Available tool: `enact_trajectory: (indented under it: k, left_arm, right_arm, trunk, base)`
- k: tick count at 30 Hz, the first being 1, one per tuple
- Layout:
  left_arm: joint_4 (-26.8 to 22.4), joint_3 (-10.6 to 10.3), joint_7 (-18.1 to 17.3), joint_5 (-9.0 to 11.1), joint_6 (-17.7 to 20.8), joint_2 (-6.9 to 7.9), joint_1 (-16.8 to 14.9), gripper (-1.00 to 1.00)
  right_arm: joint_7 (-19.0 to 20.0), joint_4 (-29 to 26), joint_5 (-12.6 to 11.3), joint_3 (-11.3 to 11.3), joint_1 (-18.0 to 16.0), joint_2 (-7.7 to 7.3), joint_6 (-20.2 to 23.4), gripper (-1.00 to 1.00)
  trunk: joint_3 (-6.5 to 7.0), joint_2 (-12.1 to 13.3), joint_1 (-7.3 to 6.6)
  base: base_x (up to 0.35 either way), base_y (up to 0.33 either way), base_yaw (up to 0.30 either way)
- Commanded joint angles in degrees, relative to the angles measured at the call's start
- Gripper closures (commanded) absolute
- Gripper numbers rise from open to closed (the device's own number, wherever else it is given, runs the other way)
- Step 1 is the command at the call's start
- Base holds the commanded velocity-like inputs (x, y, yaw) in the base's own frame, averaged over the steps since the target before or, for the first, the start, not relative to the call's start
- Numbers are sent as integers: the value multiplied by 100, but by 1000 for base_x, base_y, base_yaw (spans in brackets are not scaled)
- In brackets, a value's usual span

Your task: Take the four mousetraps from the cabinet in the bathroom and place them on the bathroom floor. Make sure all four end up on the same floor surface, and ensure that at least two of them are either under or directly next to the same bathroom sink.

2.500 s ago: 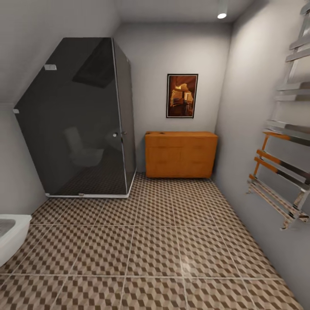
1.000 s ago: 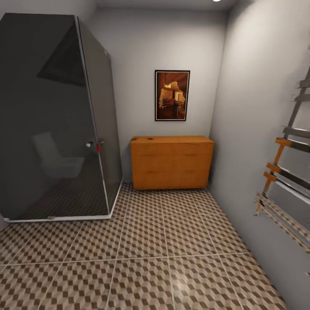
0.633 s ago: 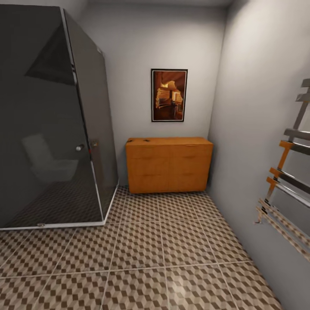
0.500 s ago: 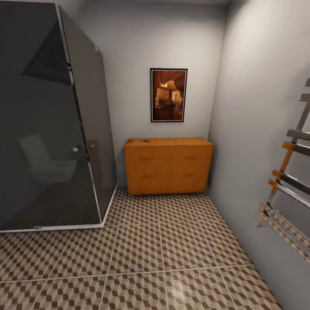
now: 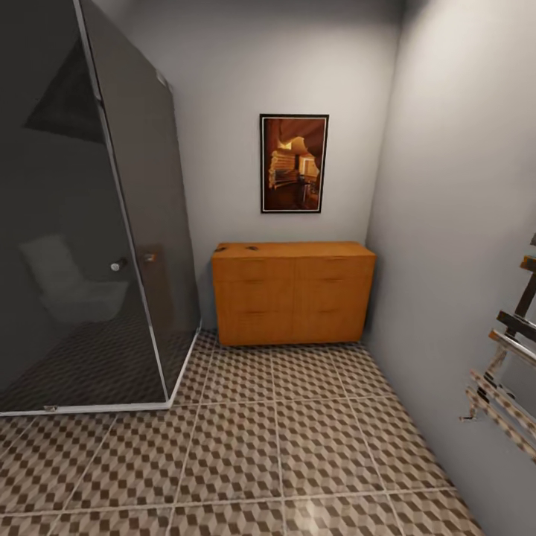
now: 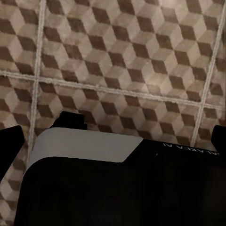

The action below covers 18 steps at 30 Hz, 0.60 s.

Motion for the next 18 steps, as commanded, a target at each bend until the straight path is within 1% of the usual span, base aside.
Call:
enact_trajectory:
  k: [1, 10, 14, 18]
  left_arm:
    - [3, -49, 20, 39, -16, -2, -4, -100]
    - [3, -49, 20, 39, -16, -2, -2, -100]
    - [3, -49, 20, 39, -16, -2, -1, -100]
    - [3, -49, 20, 39, -16, -2, -3, -100]
  right_arm:
    - [-29, 16, 55, 9, -8, 1, -14, -100]
    - [-26, 14, 60, 13, -8, -1, -8, -100]
    - [-20, 14, 61, 13, -8, -1, -2, -100]
    - [-22, 14, 62, 13, -8, -1, -2, -100]
  trunk:
    - [-6, -3, 3]
    - [-6, -3, 3]
    - [-6, -3, 3]
    - [-6, -3, 3]
  base:
    - [321, -16, 168]
    - [321, -6, 218]
    - [321, -1, 108]
    - [321, 0, 40]
